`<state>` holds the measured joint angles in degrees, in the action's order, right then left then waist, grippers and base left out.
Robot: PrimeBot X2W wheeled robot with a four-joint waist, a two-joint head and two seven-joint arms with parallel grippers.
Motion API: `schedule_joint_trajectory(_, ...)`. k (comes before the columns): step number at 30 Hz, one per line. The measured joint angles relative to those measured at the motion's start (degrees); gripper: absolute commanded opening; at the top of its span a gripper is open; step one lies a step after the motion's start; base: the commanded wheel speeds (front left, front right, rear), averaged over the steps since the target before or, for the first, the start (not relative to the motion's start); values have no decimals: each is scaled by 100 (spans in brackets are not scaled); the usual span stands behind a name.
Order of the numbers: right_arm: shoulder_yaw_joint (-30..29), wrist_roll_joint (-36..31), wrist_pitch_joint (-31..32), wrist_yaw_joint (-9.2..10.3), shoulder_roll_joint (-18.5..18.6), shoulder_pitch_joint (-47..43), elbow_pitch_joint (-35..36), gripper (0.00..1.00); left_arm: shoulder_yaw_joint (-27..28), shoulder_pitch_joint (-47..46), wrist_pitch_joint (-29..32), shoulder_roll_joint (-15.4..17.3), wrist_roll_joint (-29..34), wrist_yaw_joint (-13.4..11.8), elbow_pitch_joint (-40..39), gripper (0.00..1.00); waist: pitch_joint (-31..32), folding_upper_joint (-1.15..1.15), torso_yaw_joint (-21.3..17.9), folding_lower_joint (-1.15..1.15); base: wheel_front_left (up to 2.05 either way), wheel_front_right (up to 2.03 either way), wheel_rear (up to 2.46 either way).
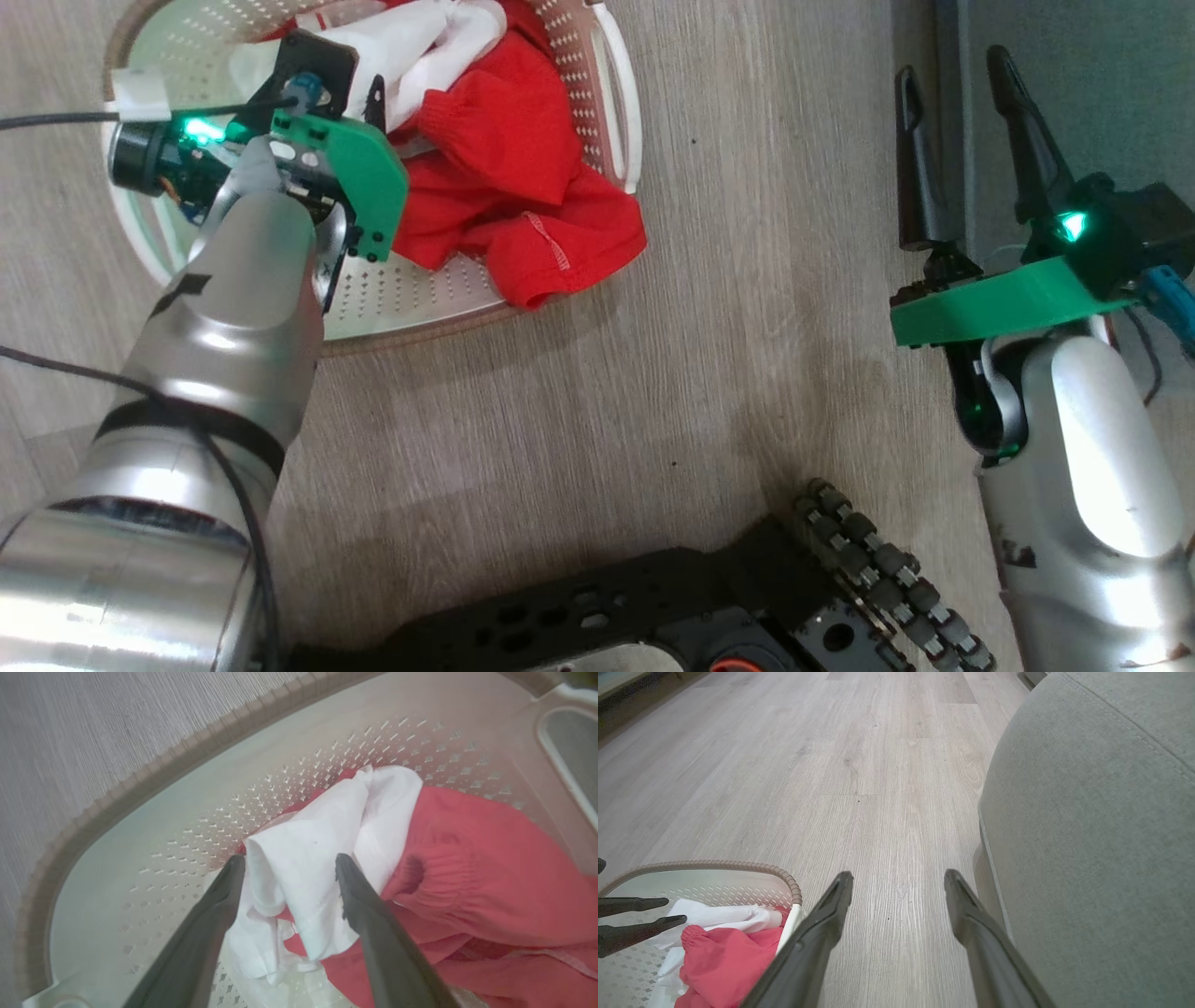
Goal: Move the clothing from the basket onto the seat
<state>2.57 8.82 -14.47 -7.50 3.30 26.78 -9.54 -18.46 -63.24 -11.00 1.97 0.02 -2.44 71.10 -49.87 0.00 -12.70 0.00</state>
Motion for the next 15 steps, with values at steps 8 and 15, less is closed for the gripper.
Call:
schedule_joint_trajectory(8, 4, 45, 0, 0, -2, 0, 25, 100, 9, -210, 1, 68, -63, -36, 177, 100, -209, 0, -70, 0, 0, 0, 0)
schedule_joint_trajectory(15, 24, 114, 0, 0, -2, 7, 26, 100, 13, -248, 42, 99, -194, -29, 241, 100, -292, 0, -105, 0, 0, 0, 0)
